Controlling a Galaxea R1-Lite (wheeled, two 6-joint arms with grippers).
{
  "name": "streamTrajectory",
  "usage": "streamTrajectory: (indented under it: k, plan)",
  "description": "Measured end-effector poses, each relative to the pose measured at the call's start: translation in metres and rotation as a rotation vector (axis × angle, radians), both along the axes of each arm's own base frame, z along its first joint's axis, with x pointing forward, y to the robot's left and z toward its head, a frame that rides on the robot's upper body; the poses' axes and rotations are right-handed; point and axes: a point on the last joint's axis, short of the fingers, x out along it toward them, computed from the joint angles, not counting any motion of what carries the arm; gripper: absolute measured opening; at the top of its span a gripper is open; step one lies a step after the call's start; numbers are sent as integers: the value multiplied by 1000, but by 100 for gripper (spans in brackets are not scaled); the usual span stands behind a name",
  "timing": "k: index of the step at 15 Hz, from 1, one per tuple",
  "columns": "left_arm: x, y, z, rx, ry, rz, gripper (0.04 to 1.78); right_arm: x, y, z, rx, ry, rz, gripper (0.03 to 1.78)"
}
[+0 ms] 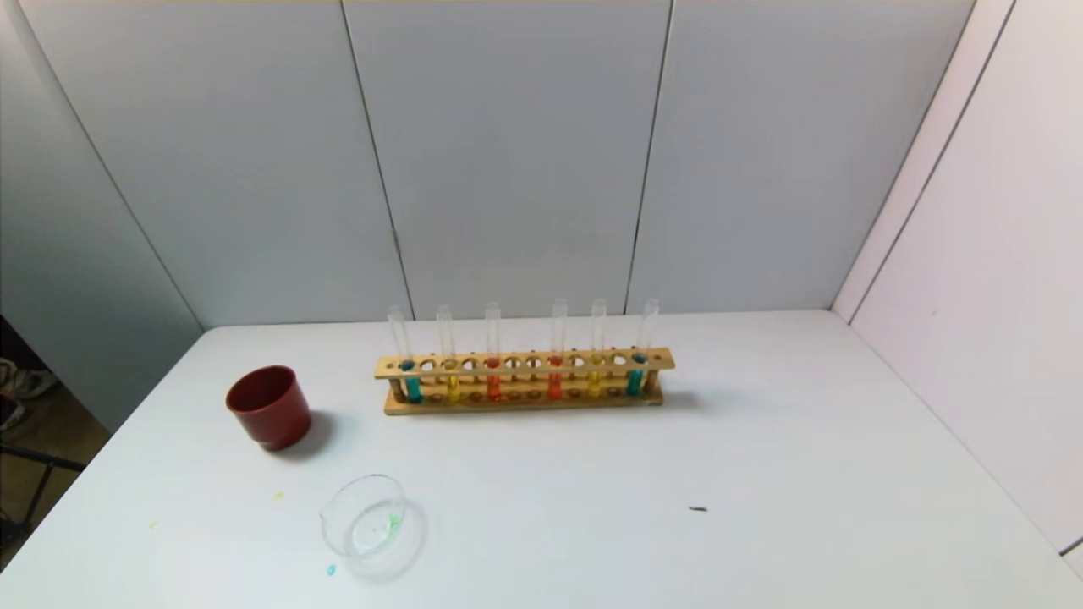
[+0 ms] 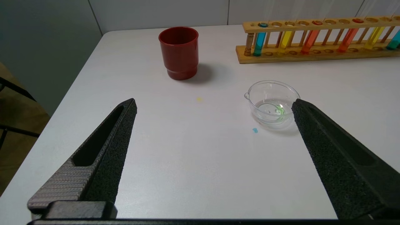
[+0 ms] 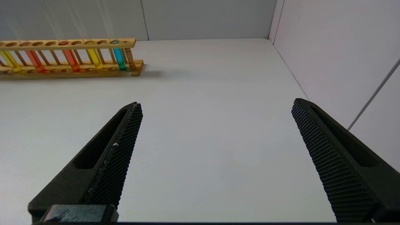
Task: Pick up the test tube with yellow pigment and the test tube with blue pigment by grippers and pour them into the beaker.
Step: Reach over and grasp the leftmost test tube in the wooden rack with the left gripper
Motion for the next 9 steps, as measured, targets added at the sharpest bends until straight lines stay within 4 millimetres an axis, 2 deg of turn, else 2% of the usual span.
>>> streamTrajectory:
  k: [9]
  plan:
    - [0, 0, 0, 0, 0, 0, 175, 0, 0, 0, 0, 0, 0, 174]
